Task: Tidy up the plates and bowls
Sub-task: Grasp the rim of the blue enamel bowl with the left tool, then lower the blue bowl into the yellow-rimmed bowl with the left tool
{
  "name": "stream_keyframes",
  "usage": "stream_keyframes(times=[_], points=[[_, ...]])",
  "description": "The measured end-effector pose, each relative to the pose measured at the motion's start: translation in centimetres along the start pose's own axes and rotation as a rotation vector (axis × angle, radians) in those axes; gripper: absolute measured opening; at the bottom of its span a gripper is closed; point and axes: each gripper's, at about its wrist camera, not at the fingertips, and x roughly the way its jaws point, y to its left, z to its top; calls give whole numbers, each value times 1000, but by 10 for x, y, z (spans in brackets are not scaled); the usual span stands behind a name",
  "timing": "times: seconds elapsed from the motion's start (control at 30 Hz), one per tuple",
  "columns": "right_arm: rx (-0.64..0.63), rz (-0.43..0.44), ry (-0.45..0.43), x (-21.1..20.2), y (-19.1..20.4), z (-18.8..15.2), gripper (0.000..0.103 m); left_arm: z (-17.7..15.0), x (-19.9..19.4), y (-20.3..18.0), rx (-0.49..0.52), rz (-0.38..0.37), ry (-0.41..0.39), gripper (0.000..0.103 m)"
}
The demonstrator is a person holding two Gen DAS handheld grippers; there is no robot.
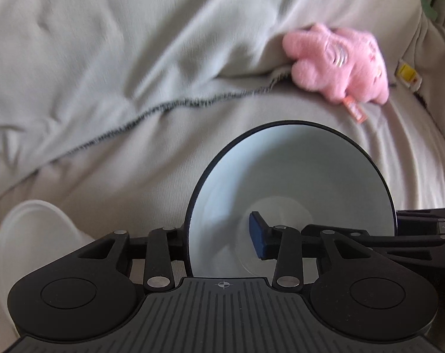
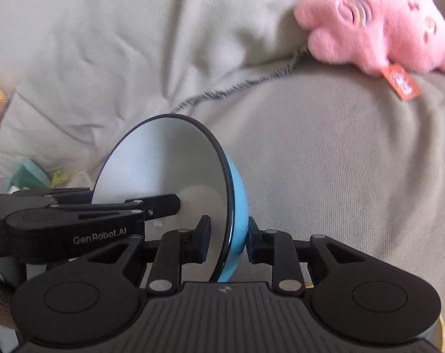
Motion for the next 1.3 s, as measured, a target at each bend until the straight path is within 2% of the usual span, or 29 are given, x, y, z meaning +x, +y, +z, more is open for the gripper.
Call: stream_keyframes(times=[0.1,0.27,0.4,0.5,0.67,0.87,1.03,1.1,1.3], points=[[-25,24,-41,-33,8,-2,24,0,-33,-19,20,12,-30,42],[-45,12,-85,-88,-1,-23,24,-19,-65,-66,80,-4,-19,39],[-43,-3,-97,-124,-25,-53,24,-42,-73,-105,99,-27,9,37],[-59,-44,-99,-140,-47,-75,24,-62,-65,-133,134,-20,51,36],[-39,-68,-64,-139,-83,-94,24,-85,-43,-157,177,-27,136,34],[5,-52,-16,-117,-107,-97,24,-91,-20,-158,167,-10,167,33],[2,-41,34,-92,-105,-97,24,-91,-13,-145,151,6,162,24],[-4,-58,40,-85,-105,-97,24,-90,-16,-140,129,-17,140,22],[18,-61,30,-79,-109,-87,24,-83,-9,-139,136,-15,95,20]])
